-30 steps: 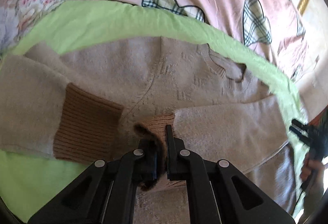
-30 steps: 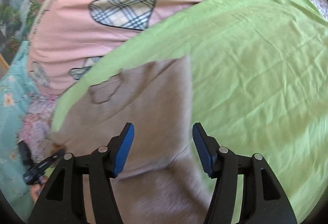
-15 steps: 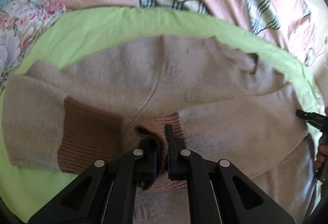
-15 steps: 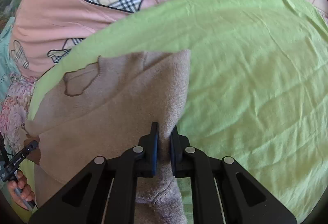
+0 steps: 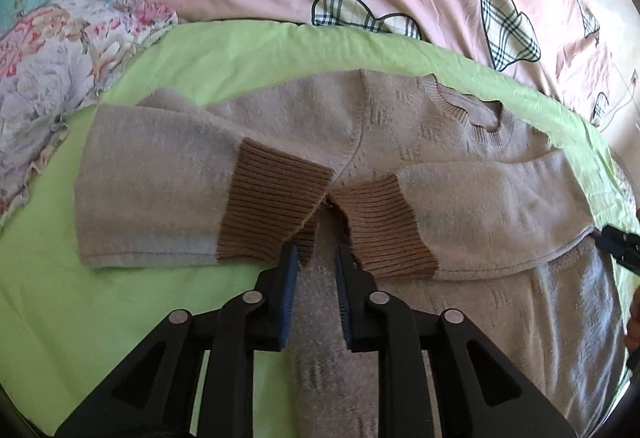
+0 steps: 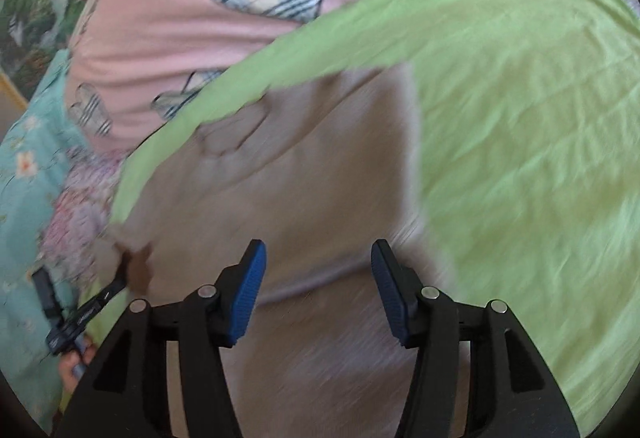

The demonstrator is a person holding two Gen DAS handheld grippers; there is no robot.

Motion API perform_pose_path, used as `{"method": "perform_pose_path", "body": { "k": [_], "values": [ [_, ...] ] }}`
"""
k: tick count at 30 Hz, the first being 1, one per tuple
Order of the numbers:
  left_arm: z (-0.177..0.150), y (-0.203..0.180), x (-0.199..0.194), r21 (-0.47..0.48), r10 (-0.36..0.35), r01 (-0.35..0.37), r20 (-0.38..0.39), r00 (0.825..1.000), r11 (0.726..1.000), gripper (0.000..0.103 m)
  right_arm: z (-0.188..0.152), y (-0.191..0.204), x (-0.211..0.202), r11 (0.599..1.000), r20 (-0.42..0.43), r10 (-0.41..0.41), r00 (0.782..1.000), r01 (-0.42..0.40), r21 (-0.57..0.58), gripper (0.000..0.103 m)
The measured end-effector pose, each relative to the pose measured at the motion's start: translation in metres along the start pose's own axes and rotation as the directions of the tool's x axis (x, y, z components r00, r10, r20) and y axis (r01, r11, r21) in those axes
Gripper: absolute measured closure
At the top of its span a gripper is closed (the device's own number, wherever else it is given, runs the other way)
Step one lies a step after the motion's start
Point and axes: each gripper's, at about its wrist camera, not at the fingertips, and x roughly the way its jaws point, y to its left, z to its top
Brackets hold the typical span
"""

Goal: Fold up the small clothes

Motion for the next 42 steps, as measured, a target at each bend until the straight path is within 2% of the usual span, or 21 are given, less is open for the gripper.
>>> {"method": "perform_pose_path", "body": {
  "k": [1, 3, 4, 8, 11, 16, 19, 20, 22, 23, 26, 27, 30, 33, 37, 42],
  "values": [
    [0.002, 0.0, 0.001, 0.003, 0.009, -0.009, 0.0, 1.0, 1.0, 0.073, -0.008, 0.004, 0.002, 1.0, -0.015, 0.012, 1.0, -0.012, -0.001, 0.047],
    [0.005, 0.0, 0.003, 0.009, 0.035, -0.035, 0.003, 0.999, 0.999, 0.055, -0.021, 0.013, 0.006, 0.999, -0.046, 0.038, 0.998, -0.038, 0.002, 0.047],
    [0.006, 0.001, 0.002, 0.012, 0.056, -0.056, 0.003, 0.998, 0.998, 0.052, -0.024, 0.016, 0.008, 0.999, -0.055, 0.045, 0.997, -0.045, 0.003, 0.047],
    [0.0, 0.005, -0.012, 0.018, 0.018, -0.019, 0.016, 1.0, 1.0, 0.05, -0.04, 0.025, 0.012, 0.998, -0.09, 0.059, 0.994, -0.058, 0.014, 0.047],
    [-0.008, 0.005, -0.021, 0.043, 0.036, -0.038, 0.045, 0.998, 0.998, 0.043, -0.045, 0.03, 0.01, 0.997, -0.098, 0.072, 0.993, -0.071, 0.018, 0.047],
    [-0.005, -0.002, -0.001, 0.096, 0.033, -0.034, 0.006, 0.999, 0.995, 0.042, -0.051, 0.043, 0.012, 0.995, -0.113, 0.098, 0.989, -0.099, 0.002, 0.046],
    [-0.001, -0.008, 0.014, 0.136, 0.062, -0.061, 0.002, 0.998, 0.989, 0.039, -0.055, 0.048, 0.013, 0.994, -0.119, 0.11, 0.987, -0.111, -0.004, 0.046],
    [0.001, -0.01, 0.02, 0.154, 0.079, -0.078, -0.002, 0.997, 0.985, 0.04, -0.057, 0.05, 0.014, 0.994, -0.123, 0.112, 0.986, -0.113, -0.006, 0.046],
    [0.002, -0.01, 0.038, 0.176, 0.137, -0.128, -0.04, 0.99, 0.976, 0.07, -0.06, 0.051, 0.017, 0.993, -0.135, 0.115, 0.984, -0.116, -0.005, 0.046],
    [0.002, -0.005, 0.047, 0.162, 0.143, -0.131, -0.07, 0.987, 0.978, 0.085, -0.061, 0.052, 0.018, 0.993, -0.141, 0.113, 0.984, -0.114, -0.003, 0.046],
    [0.006, 0.016, 0.043, 0.054, 0.059, -0.055, -0.067, 0.996, 0.997, 0.093, -0.063, 0.052, 0.02, 0.993, -0.152, 0.112, 0.982, -0.114, -0.001, 0.046],
    [0.008, 0.019, 0.04, 0.036, 0.053, -0.051, -0.059, 0.997, 0.998, 0.095, -0.063, 0.051, 0.02, 0.994, -0.152, 0.111, 0.982, -0.112, -0.001, 0.046],
    [0.012, 0.025, 0.017, -0.015, 0.025, -0.025, -0.009, 1.0, 1.0, 0.096, -0.063, 0.051, 0.019, 0.993, -0.149, 0.114, 0.982, -0.115, -0.001, 0.046],
    [0.021, 0.016, -0.012, -0.038, -0.045, 0.048, 0.058, 0.997, 0.998, 0.096, -0.063, 0.052, 0.016, 0.993, -0.134, 0.119, 0.984, -0.121, -0.005, 0.046],
    [0.037, -0.021, -0.036, -0.022, -0.192, 0.196, 0.108, 0.975, 0.98, 0.096, -0.062, 0.051, 0.007, 0.992, -0.102, 0.124, 0.987, -0.125, -0.002, 0.046],
    [0.046, -0.101, -0.029, 0.039, -0.366, 0.364, 0.081, 0.927, 0.931, 0.096, -0.057, 0.033, -0.009, 0.995, -0.05, 0.102, 0.993, -0.101, 0.027, 0.046]
  ]
}}
